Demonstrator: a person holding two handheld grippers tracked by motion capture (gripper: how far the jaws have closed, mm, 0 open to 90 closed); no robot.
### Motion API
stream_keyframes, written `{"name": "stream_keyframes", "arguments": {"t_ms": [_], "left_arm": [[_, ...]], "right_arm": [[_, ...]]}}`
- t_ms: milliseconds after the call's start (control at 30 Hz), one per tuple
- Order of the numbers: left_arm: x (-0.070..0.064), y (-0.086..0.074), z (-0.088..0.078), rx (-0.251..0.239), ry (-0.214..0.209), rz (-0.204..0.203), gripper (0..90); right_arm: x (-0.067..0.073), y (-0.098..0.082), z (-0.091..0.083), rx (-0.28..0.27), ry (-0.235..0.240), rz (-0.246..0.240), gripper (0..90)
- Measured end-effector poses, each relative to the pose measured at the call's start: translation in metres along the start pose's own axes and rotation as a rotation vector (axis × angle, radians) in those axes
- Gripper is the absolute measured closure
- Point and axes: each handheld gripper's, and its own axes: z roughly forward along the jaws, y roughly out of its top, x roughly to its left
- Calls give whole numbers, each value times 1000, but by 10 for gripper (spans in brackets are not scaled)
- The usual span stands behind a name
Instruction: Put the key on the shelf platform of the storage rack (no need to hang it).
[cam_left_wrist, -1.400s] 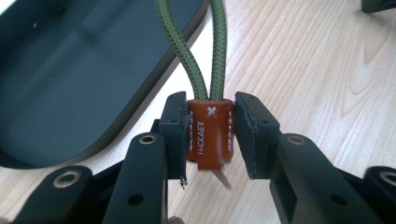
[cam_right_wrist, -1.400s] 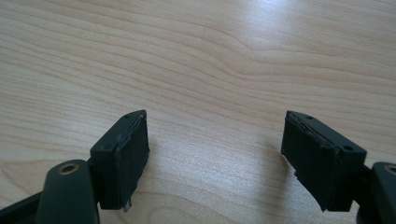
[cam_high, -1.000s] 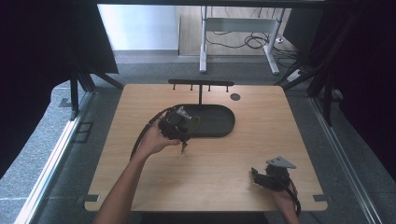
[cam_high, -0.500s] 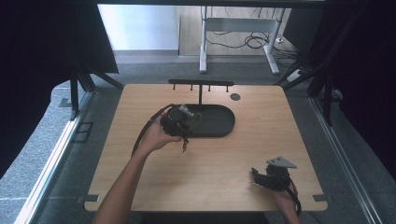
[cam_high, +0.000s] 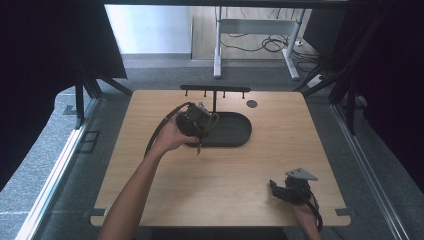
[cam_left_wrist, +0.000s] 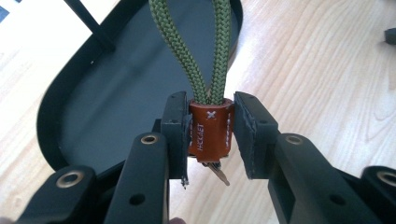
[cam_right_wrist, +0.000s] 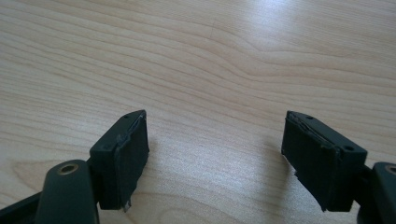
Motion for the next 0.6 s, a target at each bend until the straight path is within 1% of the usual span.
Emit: {"name": "stream_keyframes", "arguments": {"t_ms": [100,133,167,233,333,400,433,500,533,600], "left_arm": [[6,6,2,2,-5,-3,672],[9,11,4,4,5,-4,672],[9,11,4,4,5,-4,672],[14,17,5,3,12,-8,673],[20,25,9,5,34,-5,673],[25,29,12,1,35,-11,672],[29,32,16,3,44,-16,672],[31,34,18,5,46,-16,673],[34,37,22,1,47,-30,672],[36,38,24,-1,48,-31,672]], "right_arm": [[0,0,0,0,-2,2,233],[0,0,0,-1,-3,0,234],[0,0,0,-1,-3,0,234],[0,0,0,0,-3,1,234],[-1,0,0,0,-2,0,234],[-1,0,-1,0,-3,0,234],[-1,-1,-1,-1,-3,-1,234],[-1,-1,-1,0,-2,-1,234],[-1,-1,-1,0,-2,2,234],[-1,-1,-1,-1,-3,1,234]]}}
